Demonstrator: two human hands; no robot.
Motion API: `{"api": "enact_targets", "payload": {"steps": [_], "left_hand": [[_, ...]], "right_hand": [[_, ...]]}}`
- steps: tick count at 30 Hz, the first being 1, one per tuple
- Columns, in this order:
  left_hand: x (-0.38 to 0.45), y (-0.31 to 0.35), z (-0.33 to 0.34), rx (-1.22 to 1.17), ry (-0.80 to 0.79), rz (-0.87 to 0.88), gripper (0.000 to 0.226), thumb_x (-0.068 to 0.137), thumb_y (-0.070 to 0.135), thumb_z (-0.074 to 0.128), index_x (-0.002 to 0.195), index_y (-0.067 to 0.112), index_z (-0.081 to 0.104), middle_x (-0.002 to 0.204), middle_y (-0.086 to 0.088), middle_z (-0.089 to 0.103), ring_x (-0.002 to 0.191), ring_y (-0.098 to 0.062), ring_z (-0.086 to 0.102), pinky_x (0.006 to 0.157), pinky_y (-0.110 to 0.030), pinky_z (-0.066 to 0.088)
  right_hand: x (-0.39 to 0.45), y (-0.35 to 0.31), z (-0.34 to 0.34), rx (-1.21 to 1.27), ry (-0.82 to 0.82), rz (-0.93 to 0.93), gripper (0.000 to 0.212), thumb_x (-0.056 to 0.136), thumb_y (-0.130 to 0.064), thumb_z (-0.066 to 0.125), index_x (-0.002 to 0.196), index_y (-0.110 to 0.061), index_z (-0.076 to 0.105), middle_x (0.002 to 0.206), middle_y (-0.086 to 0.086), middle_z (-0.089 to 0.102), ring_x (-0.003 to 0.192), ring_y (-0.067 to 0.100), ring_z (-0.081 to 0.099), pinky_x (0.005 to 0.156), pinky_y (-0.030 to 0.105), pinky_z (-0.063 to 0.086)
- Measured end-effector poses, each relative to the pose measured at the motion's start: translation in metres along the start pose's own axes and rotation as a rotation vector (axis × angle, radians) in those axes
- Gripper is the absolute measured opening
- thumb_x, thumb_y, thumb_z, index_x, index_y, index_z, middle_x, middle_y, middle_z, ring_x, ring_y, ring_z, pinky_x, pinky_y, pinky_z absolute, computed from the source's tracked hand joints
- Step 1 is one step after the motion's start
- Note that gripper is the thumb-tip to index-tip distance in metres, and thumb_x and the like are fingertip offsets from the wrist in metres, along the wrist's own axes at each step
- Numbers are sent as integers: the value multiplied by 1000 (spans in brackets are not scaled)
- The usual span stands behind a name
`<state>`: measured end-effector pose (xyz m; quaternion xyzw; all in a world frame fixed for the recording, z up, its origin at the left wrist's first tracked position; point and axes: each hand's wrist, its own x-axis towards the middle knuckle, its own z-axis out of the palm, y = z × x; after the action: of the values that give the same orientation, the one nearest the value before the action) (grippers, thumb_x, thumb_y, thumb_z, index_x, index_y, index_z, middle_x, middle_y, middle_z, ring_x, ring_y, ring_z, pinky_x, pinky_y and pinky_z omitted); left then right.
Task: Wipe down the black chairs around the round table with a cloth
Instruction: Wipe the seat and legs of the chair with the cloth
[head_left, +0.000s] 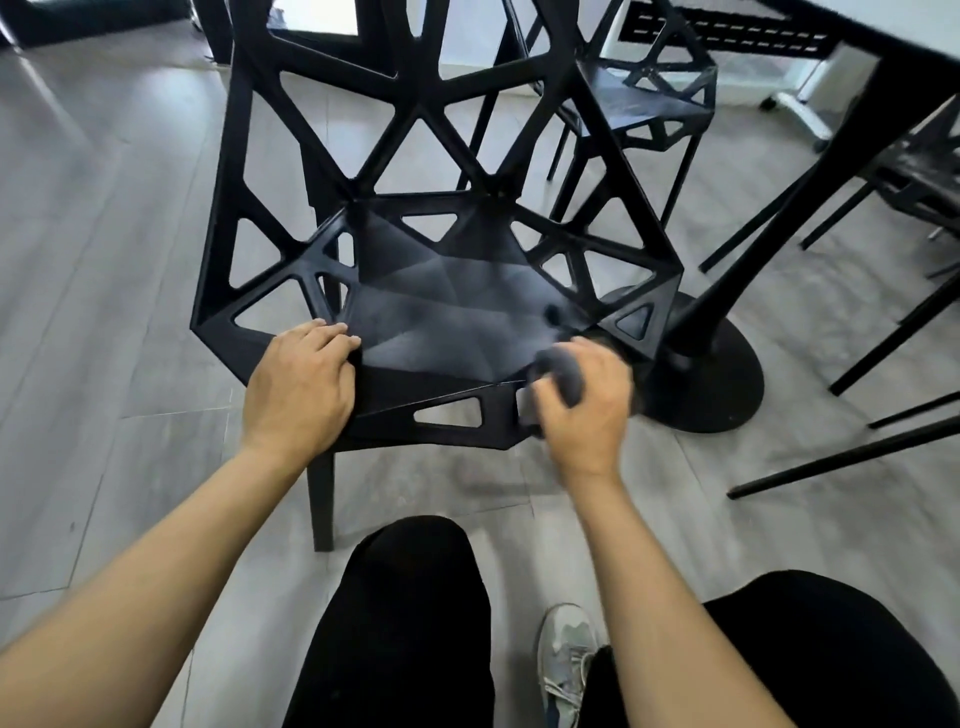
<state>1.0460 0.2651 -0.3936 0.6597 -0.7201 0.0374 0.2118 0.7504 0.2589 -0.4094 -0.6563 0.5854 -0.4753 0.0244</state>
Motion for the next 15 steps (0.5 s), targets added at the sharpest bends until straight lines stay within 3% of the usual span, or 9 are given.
{"api": "enact_targets", "payload": {"steps": [2, 4, 7, 10, 13, 15], "left_hand": [[2, 4, -1, 9, -1, -13, 42, 91, 23, 40, 109, 6, 74, 116, -12, 71, 115, -32, 61, 100, -46, 45], [7, 12, -2, 37, -36, -59, 41, 90, 30, 39, 103, 7, 71, 107, -11, 71, 105, -32, 61, 94, -46, 44], [14, 30, 9, 90, -115, -50, 46, 93, 40, 40, 115, 11, 68, 125, -12, 66, 121, -35, 54, 104, -49, 40], [27, 44, 24, 44, -219, 24, 59, 95, 44, 27, 137, 17, 59, 147, -12, 52, 138, -37, 41, 114, -50, 33], [47, 49, 28, -8, -303, 13, 66, 93, 45, 21, 146, 19, 50, 156, -11, 43, 145, -36, 34, 119, -47, 28], [56, 47, 30, -37, -344, -27, 59, 98, 44, 28, 149, 21, 46, 161, -11, 34, 149, -33, 28, 122, -44, 22]], "right_hand": [[18, 14, -12, -53, 52, 201, 21, 80, -26, 62, 97, -15, 69, 103, -1, 67, 106, 23, 58, 99, 45, 44], [23, 6, -6, -88, 25, 246, 23, 81, -29, 61, 97, -15, 68, 102, -1, 66, 103, 23, 57, 98, 42, 43], [12, -33, 17, -12, -171, 23, 25, 79, -32, 60, 98, -19, 69, 106, -4, 67, 104, 22, 59, 97, 40, 42], [12, -59, 35, 9, -435, -174, 31, 81, -38, 59, 104, -20, 68, 110, -3, 66, 107, 20, 58, 98, 39, 43], [34, -40, 36, -74, -533, -199, 36, 85, -46, 50, 108, -24, 66, 113, -4, 64, 108, 20, 56, 96, 37, 43], [63, -11, 36, -176, -508, -87, 33, 88, -45, 52, 108, -22, 65, 112, 1, 63, 106, 25, 54, 93, 39, 43]]}}
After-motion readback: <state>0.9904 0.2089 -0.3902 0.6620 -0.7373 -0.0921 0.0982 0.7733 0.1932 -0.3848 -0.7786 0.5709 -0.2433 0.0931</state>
